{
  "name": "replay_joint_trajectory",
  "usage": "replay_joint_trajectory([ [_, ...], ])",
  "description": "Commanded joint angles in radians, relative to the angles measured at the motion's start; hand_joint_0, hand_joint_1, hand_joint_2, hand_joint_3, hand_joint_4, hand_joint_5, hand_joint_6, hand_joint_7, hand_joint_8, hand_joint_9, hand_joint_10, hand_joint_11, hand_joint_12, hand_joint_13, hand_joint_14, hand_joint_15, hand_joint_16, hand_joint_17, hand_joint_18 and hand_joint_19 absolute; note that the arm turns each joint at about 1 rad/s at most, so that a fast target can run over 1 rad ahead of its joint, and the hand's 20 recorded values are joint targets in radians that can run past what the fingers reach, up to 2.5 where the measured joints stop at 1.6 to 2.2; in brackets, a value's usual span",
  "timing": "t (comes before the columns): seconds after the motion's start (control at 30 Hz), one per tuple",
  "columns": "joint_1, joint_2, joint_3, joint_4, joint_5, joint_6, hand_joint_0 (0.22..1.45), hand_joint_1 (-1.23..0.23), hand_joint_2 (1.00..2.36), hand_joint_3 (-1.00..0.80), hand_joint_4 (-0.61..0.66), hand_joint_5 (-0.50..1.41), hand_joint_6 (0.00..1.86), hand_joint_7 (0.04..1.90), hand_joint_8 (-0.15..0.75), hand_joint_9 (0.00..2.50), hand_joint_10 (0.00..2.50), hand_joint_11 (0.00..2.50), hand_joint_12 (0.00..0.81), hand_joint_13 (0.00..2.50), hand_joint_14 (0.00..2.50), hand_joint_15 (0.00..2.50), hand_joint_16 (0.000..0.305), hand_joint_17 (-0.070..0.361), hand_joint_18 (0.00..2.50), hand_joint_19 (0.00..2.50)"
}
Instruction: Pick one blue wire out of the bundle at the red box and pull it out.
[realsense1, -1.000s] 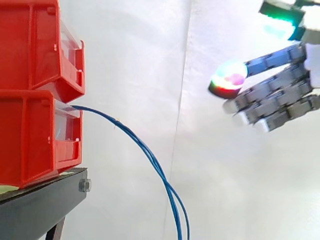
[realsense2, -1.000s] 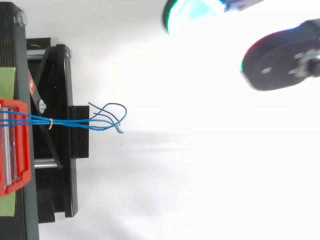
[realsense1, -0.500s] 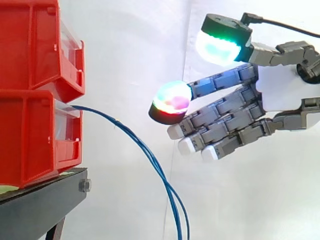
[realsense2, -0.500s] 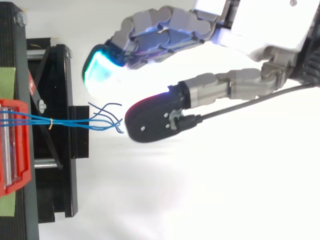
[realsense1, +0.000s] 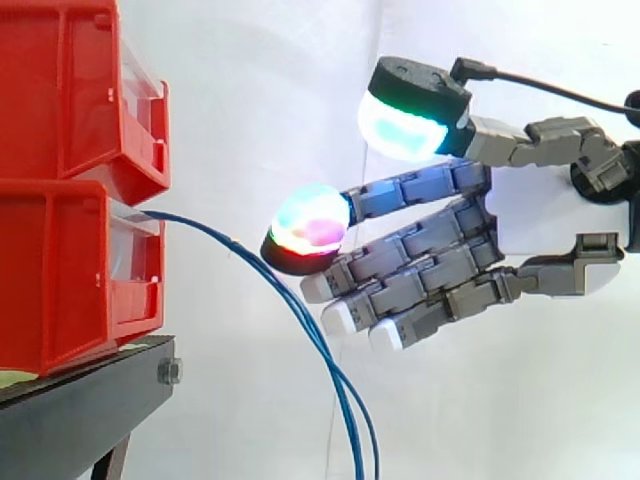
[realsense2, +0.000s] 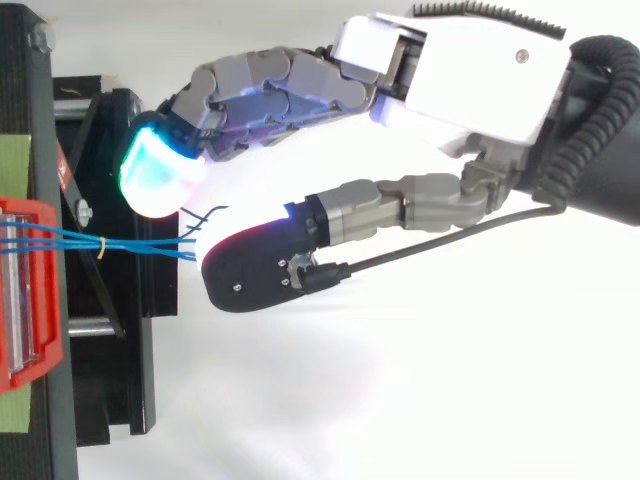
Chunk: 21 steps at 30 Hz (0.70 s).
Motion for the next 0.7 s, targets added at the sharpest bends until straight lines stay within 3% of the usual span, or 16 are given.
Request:
replay_joint_trajectory([
  [0.0,0.000,-0.011,-0.001,-0.008,0.000,0.013,0.55,-0.51,1.00,-0.47,0.40,-0.16,0.50,0.80,0.347,0.65,0.00,0.22,0.399,0.59,0.01,0.27,0.048,0.107,0.54,0.42],
  [0.1,0.000,-0.011,-0.001,-0.011,0.002,0.016,0.56,-0.51,1.00,-0.48,0.40,-0.16,0.50,0.80,0.347,0.65,0.00,0.22,0.399,0.59,0.01,0.27,0.048,0.107,0.54,0.42],
  [0.23,0.008,-0.027,-0.001,-0.014,0.033,0.007,0.56,-0.51,1.00,-0.47,0.40,-0.16,0.50,0.80,0.347,0.65,0.00,0.23,0.399,0.59,0.01,0.27,0.048,0.107,0.55,0.43],
  [0.4,0.014,-0.045,-0.001,0.011,0.048,0.008,0.56,-0.51,1.00,-0.47,0.40,-0.16,0.50,0.80,0.349,0.66,0.00,0.23,0.399,0.59,0.01,0.27,0.048,0.107,0.55,0.43],
  [0.5,0.022,-0.047,-0.001,0.034,0.071,-0.010,0.56,-0.51,1.00,-0.47,0.40,-0.16,0.50,0.80,0.350,0.66,0.00,0.23,0.399,0.59,0.01,0.27,0.048,0.107,0.55,0.43],
  [0.67,0.031,-0.045,-0.001,0.020,0.094,-0.021,0.56,-0.50,1.00,-0.47,0.40,-0.16,0.50,0.80,0.349,0.66,0.00,0.23,0.402,0.60,0.01,0.28,0.048,0.107,0.55,0.43],
])
